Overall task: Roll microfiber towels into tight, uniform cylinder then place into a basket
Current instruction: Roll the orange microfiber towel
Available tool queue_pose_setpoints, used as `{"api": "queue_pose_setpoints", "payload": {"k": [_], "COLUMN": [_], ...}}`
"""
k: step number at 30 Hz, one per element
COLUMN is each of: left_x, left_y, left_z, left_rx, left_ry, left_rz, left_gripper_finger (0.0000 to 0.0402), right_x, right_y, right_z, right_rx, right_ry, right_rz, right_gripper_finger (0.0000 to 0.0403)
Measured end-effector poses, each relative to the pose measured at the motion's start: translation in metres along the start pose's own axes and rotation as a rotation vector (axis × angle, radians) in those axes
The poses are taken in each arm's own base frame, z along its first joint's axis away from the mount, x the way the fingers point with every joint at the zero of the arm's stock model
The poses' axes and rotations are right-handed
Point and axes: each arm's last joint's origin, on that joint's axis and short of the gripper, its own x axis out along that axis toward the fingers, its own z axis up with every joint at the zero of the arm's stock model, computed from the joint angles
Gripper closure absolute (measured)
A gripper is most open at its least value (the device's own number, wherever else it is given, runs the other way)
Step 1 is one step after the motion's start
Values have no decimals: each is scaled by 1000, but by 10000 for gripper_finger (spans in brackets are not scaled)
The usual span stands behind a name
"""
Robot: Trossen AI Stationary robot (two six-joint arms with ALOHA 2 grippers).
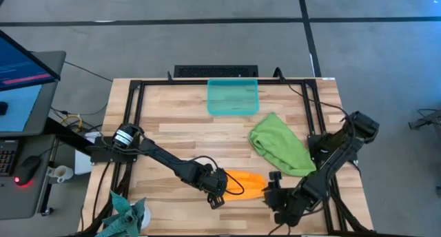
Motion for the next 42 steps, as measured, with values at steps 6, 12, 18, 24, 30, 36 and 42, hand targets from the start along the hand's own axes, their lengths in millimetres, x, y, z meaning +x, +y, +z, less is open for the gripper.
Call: {"api": "queue_pose_setpoints", "payload": {"k": [6,12,18,24,30,36,42], "left_x": [0,0,0,0,-8,-23,-33], "left_y": [0,0,0,-4,-12,-34,-55], "left_z": [0,0,0,-1,-5,-8,-25], "left_rx": [0,0,10,165,333,530,793], "left_ry": [-1,-1,-2,-46,-145,-266,-379], "left_rz": [0,-2,-2,21,135,234,419], "left_gripper_finger": [341,341,341,341,340,340,340], "right_x": [36,62,75,77,79,79,80], "right_y": [9,1,-4,-6,-9,-9,-11], "right_z": [-8,-17,-21,-20,-19,-19,-17], "right_rx": [-81,-20,48,93,163,196,253], "right_ry": [42,135,207,219,227,226,214], "right_rz": [-34,-109,-123,-116,-117,-116,-121], "right_gripper_finger": [198,202,210,252,331,391,378]}}
